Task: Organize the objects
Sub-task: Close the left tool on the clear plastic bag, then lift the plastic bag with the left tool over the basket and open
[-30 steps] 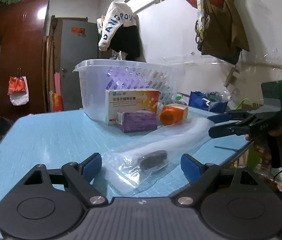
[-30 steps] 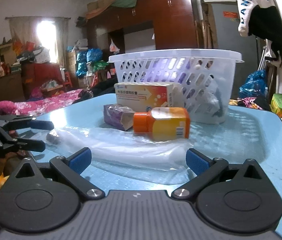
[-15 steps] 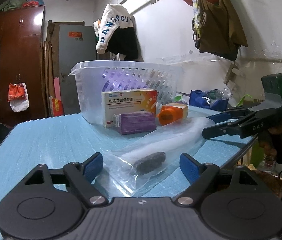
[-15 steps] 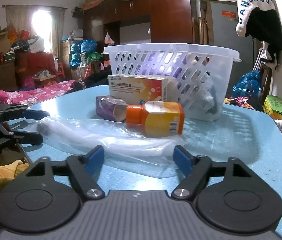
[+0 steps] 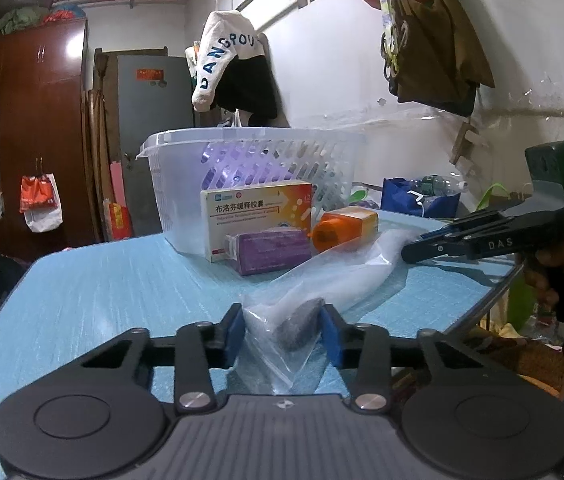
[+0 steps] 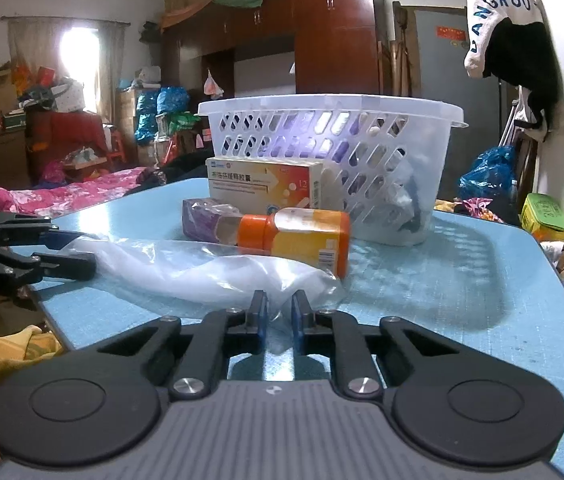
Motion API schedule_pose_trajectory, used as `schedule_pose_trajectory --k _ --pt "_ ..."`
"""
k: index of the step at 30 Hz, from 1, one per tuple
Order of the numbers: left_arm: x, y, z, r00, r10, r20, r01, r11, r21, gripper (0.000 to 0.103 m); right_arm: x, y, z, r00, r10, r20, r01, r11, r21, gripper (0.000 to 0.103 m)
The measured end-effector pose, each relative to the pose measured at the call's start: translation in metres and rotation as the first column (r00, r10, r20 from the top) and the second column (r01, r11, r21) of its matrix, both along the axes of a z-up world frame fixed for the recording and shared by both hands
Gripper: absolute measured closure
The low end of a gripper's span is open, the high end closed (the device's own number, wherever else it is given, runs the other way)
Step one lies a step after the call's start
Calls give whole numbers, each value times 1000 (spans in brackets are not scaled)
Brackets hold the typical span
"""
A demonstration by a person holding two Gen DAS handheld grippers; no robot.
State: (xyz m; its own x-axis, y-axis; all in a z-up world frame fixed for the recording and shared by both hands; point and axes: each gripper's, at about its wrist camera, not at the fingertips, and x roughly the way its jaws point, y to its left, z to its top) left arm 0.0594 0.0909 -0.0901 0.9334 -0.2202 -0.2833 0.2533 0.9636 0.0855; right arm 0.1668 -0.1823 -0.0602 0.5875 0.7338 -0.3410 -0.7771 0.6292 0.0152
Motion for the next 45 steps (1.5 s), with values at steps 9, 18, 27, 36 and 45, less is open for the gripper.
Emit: schedule_pose_trajectory --k 9,18,27,36,45 --pt "-8 -3 9 999 -10 40 10 1000 -3 78 -15 -3 9 999 4 50 -6 1000 26 93" --pt "-18 -9 18 996 -19 83 18 1000 10 78 -25 -10 23 996 3 89 -8 998 57 93" --pt "-19 -16 46 988 -27 153 22 999 34 78 -21 -14 49 991 -6 131 -7 995 96 93" --pt "-1 -27 95 968 -48 245 23 995 100 78 -2 -12 98 977 -39 210 15 993 114 93" --pt "70 -19 163 962 -19 271 -4 996 86 78 43 12 147 960 -96 264 71 992 105 93"
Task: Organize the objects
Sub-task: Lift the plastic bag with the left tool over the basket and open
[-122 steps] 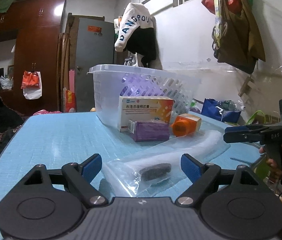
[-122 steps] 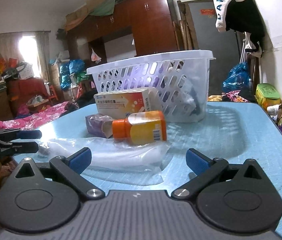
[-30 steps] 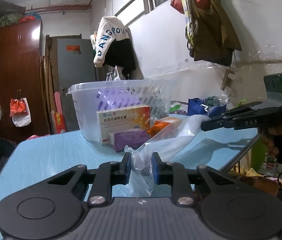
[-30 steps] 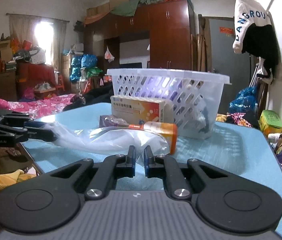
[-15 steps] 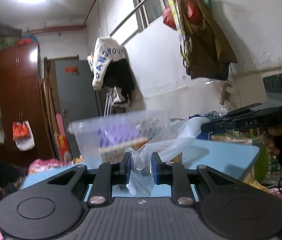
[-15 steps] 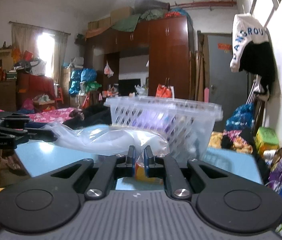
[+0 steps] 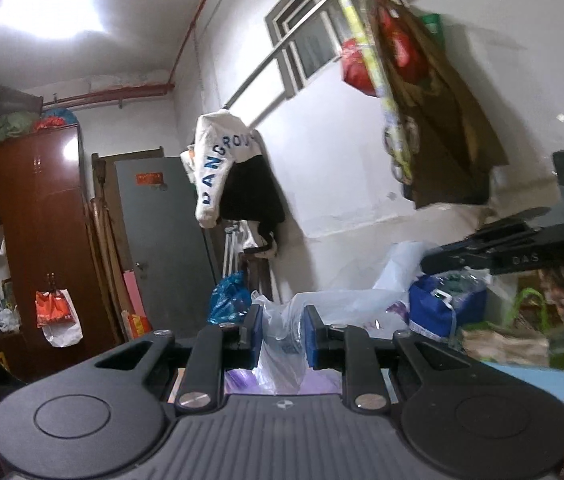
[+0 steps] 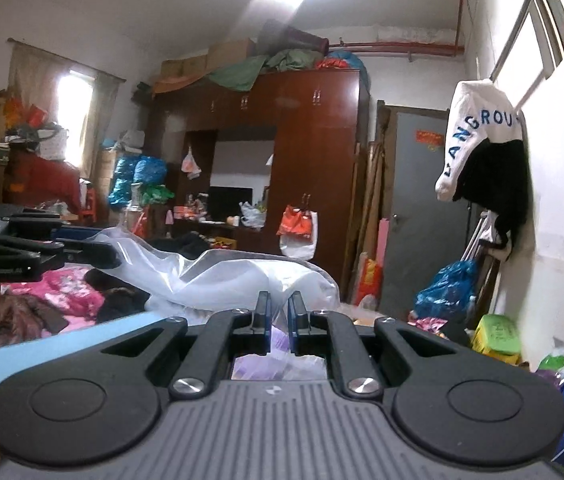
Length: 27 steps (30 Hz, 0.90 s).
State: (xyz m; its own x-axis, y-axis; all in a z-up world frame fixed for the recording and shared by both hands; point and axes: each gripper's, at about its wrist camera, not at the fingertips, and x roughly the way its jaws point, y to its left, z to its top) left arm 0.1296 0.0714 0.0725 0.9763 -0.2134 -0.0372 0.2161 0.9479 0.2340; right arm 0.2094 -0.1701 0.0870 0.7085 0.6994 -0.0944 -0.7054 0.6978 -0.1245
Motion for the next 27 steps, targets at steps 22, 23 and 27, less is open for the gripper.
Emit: schedule_pose_trajectory --k 22,23,27 --pt "155 27 0 958 151 -244 -154 988 8 78 107 48 -20 968 -107 -227 89 992 -86 93" --pt "159 27 0 954 159 -255 -162 987 10 78 109 49 -20 966 -110 -235 91 992 -87 93" --pt "168 31 -1 943 184 -278 -190 982 8 76 114 53 -22 958 -120 -261 97 990 -99 93"
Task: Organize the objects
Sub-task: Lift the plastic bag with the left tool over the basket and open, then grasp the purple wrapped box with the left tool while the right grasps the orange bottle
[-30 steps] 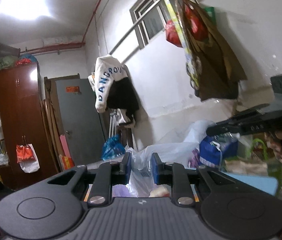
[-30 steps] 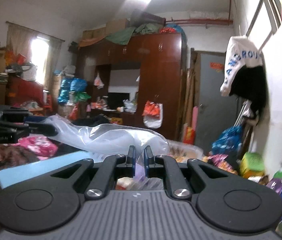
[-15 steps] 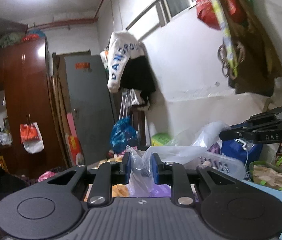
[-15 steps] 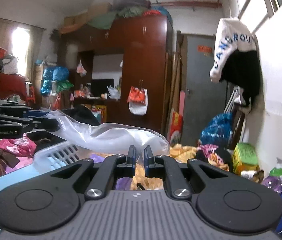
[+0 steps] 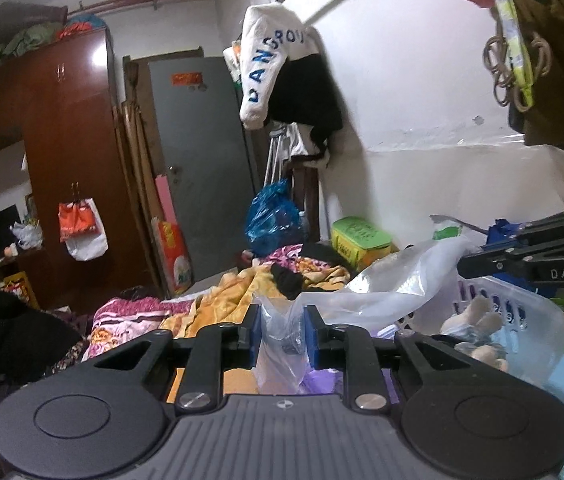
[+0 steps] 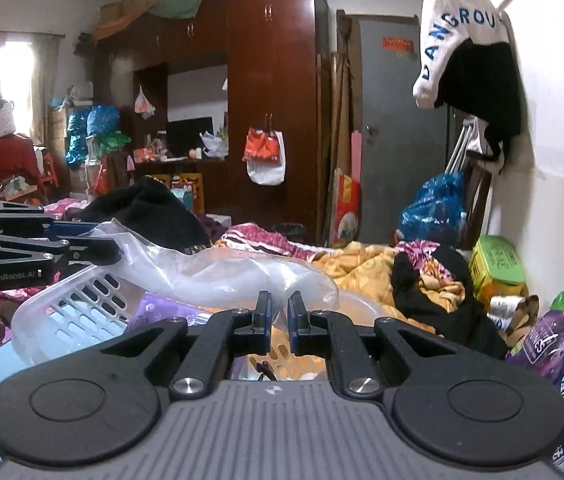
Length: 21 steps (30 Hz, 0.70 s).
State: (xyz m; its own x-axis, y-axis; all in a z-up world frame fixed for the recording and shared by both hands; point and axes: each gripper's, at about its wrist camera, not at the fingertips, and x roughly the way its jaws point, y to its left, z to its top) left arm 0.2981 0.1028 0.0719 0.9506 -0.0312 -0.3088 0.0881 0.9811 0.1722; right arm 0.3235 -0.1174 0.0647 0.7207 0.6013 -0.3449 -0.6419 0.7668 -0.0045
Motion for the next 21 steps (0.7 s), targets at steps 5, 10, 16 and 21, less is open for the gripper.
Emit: schedule_pose_trajectory --k 5,10,16,21 --pt "10 -1 -2 999 27 -18 -27 1000 4 73 11 3 -1 999 -23 -24 22 1000 -7 93" --pt "18 -2 -5 997 67 -25 -66 998 18 35 13 3 -4 997 -53 -60 51 998 -32 47" --pt "-41 7 1 993 75 93 -70 996 -56 19 -38 -37 5 996 -63 57 58 995 86 0" --pt "-118 -12 -24 992 105 67 -101 994 -50 14 -93 -63 -30 998 -11 62 6 997 73 0"
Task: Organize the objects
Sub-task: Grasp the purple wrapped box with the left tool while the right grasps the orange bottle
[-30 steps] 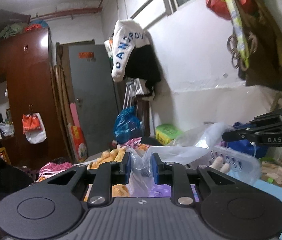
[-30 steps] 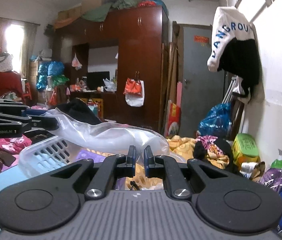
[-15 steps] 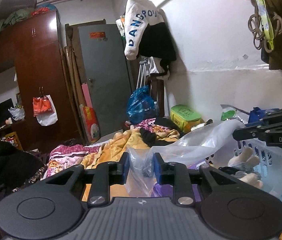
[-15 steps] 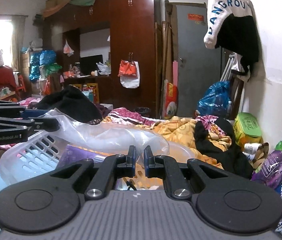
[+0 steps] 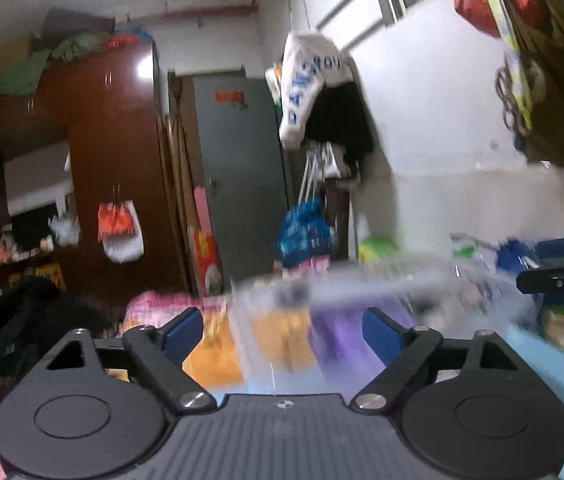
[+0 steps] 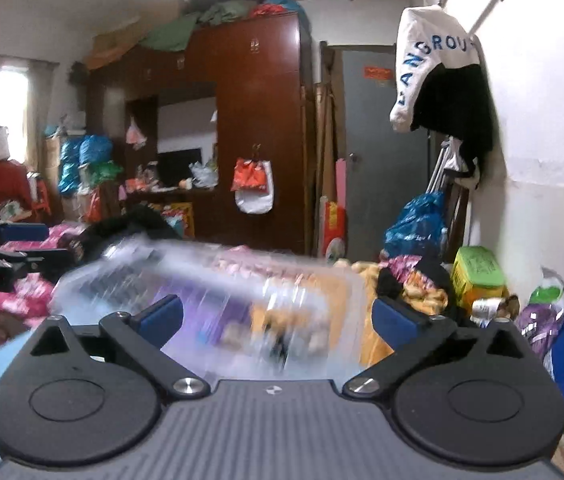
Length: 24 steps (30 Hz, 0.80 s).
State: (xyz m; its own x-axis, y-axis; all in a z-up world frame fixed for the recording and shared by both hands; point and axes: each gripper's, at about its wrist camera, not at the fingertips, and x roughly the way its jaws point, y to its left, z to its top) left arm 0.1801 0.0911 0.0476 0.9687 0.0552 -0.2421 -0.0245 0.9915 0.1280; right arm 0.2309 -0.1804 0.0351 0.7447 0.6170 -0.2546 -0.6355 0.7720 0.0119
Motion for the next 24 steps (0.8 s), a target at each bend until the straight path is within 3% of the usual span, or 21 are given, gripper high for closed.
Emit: schedule_pose_trajectory --k 4,8,14,24 --pt "-25 -12 -40 993 -39 -114 34 999 -42 13 -18 6 -44 993 49 -110 -54 998 -44 0" --pt "-19 -22 -65 979 -75 -191 62 995 -73 13 -9 19 -60 974 92 -208 -103 994 -44 0" --pt "-4 -29 -80 958 -138 -252 109 986 -126 13 -5 31 -63 963 121 -241 -138 989 -54 0" --pt "9 -36 -91 951 -98 -294 68 991 -111 13 -15 44 -74 957 133 -258 -167 979 -114 0"
